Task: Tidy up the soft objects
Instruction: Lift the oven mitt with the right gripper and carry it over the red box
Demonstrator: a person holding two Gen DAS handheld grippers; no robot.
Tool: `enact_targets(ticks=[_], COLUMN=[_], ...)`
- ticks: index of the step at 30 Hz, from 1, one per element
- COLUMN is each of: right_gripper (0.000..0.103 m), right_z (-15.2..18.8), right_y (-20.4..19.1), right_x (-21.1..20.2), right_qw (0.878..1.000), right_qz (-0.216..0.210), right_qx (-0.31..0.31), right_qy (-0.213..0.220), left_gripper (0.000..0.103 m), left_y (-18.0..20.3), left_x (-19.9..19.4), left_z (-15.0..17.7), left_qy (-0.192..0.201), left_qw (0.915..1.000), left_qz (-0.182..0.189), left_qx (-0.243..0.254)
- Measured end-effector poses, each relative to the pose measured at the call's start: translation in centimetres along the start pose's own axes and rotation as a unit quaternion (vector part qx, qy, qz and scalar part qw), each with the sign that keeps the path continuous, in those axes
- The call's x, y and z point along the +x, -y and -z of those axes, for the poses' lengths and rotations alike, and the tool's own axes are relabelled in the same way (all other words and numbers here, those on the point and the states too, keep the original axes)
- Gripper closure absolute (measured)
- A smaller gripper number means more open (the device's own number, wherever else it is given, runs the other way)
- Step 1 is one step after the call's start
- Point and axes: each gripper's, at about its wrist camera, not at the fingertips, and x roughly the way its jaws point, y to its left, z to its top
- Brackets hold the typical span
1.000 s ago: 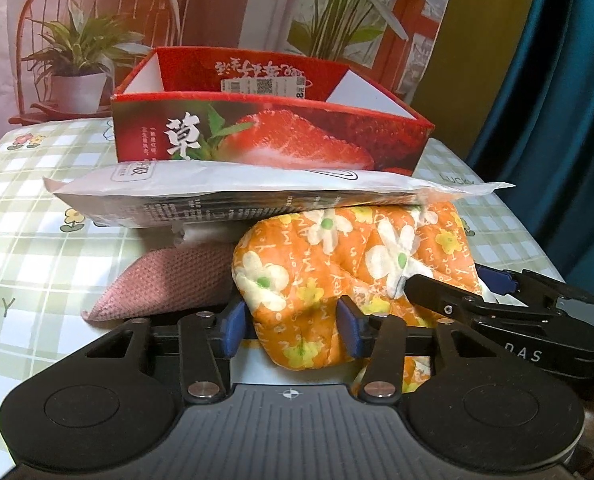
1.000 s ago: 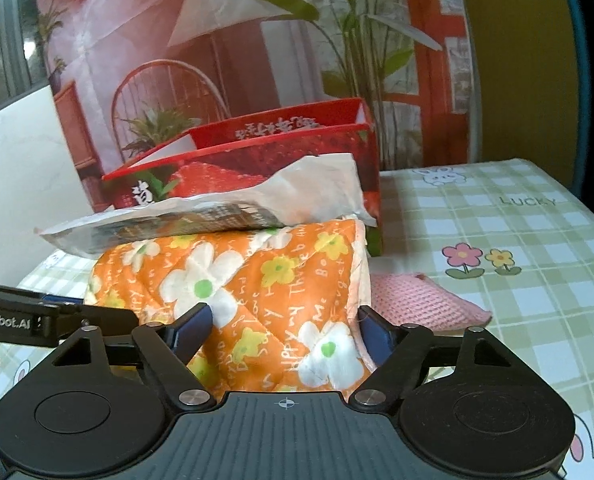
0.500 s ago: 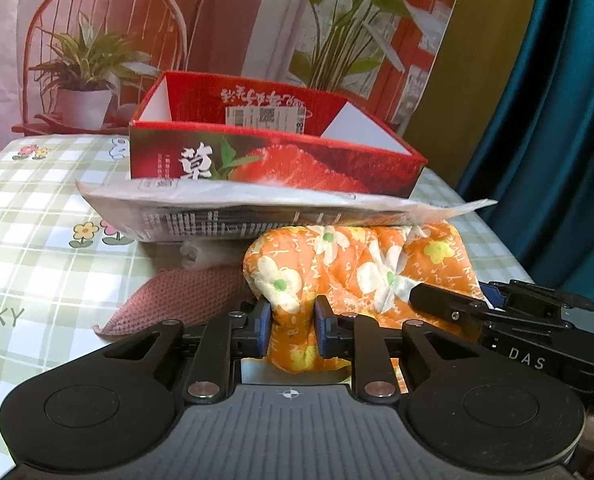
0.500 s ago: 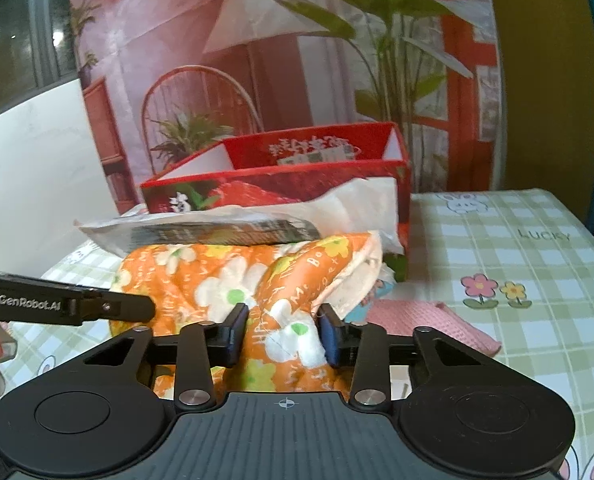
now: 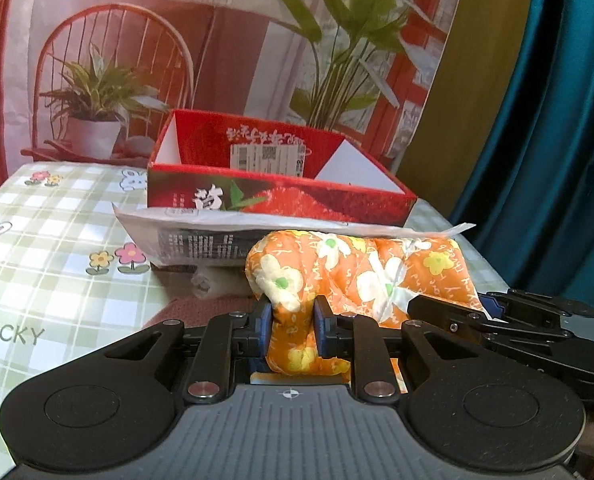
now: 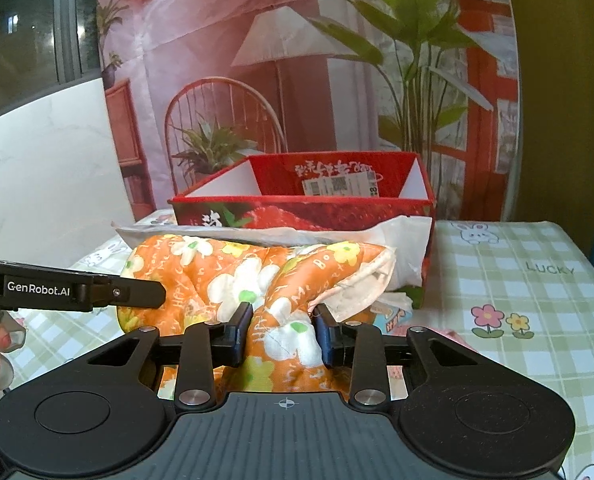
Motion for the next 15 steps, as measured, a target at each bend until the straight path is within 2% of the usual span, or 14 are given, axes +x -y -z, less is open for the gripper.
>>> enact_targets(ticks=[15], right_gripper=[0.074], right_z=[-1.8], right_y=[-1.3], right_x=[-0.9], right_qw=[1.0], right_qz=[-0.007], right_qx=[-0.02], right_qy=[0.02], left_gripper=[0.081], left_y=[-0.1], left_x=[-1.5], left_z=[-0.8], left_qy=[0.036], left_qw=[0.9993], left_qz=[0.004], left_qx=[-0.005])
